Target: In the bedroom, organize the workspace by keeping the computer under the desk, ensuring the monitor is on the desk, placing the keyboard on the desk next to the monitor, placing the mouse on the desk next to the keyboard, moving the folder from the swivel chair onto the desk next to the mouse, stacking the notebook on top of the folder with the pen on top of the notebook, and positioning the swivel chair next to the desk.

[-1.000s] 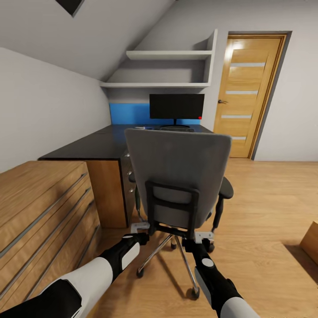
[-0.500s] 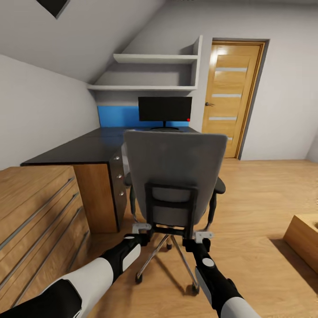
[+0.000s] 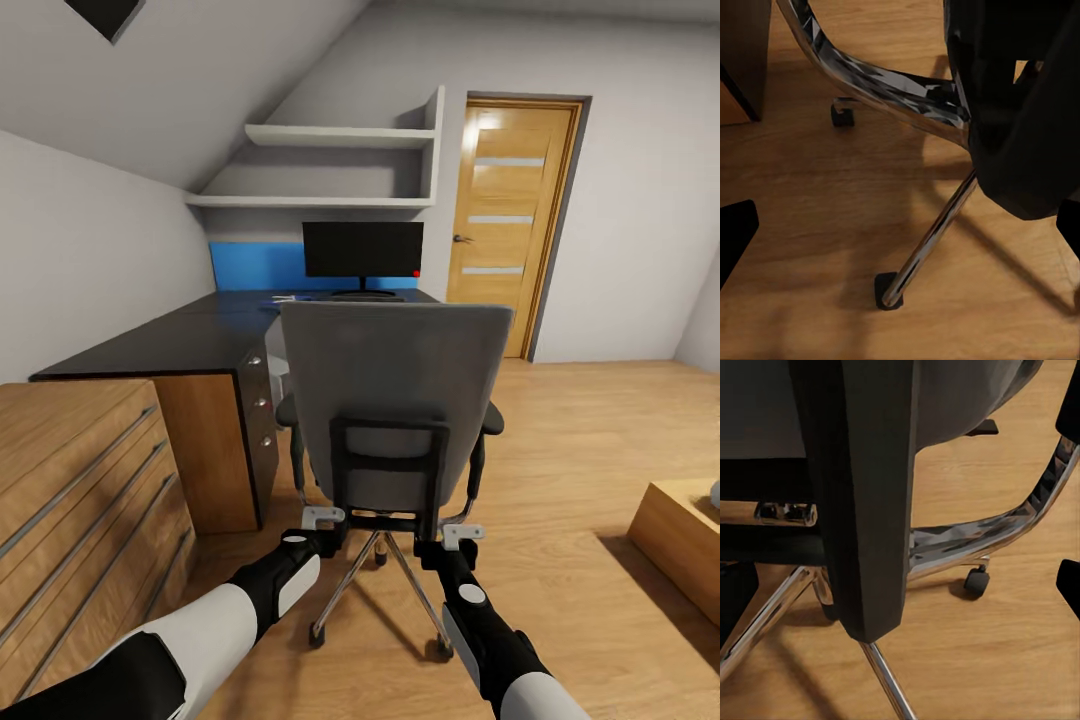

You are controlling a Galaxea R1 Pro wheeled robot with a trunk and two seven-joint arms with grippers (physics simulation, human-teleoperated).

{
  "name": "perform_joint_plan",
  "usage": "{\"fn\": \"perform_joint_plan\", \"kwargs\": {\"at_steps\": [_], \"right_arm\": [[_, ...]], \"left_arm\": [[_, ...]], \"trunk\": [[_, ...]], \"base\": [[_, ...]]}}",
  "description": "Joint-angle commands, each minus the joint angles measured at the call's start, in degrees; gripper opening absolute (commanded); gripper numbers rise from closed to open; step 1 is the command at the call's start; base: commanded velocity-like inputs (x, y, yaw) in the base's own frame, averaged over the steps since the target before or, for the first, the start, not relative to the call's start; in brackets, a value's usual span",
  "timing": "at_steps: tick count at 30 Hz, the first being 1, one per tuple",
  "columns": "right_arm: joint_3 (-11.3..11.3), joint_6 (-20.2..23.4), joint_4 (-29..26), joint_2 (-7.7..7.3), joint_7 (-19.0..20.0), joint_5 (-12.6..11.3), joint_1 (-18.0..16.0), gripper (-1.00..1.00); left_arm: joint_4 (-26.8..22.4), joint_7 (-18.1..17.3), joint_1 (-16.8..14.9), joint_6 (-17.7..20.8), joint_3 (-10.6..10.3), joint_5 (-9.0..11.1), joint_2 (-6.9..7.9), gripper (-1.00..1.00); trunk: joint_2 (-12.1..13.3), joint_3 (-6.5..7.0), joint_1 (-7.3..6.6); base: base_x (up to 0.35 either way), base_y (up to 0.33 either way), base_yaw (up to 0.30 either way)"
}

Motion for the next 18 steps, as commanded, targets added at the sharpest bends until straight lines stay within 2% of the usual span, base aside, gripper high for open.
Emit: {"fn": "perform_joint_plan", "kwargs": {"at_steps": [1, 10, 18], "right_arm": [[0.04, -0.03, 0.06, -0.01, -0.36, 0.57, -0.06, 1.0], [0.04, -0.05, 0.0, -0.03, -0.36, 0.57, -0.02, 1.0], [0.04, -0.05, 0.0, -0.04, -0.36, 0.57, -0.01, 1.0]], "left_arm": [[-0.05, 0.35, -0.04, 0.21, -0.29, 0.18, 0.0, 1.0], [-0.05, -0.96, -0.04, 0.18, -0.36, 0.18, 0.0, 1.0], [-0.05, -1.52, -0.04, 0.15, -0.39, 0.18, 0.0, 1.0]], "trunk": [[-0.03, -0.06, -0.01], [-0.03, -0.05, -0.01], [-0.03, -0.05, -0.01]], "base": [[-0.032, -0.005, -0.003], [-0.117, -0.057, -0.001], [-0.035, -0.02, 0.0]]}}
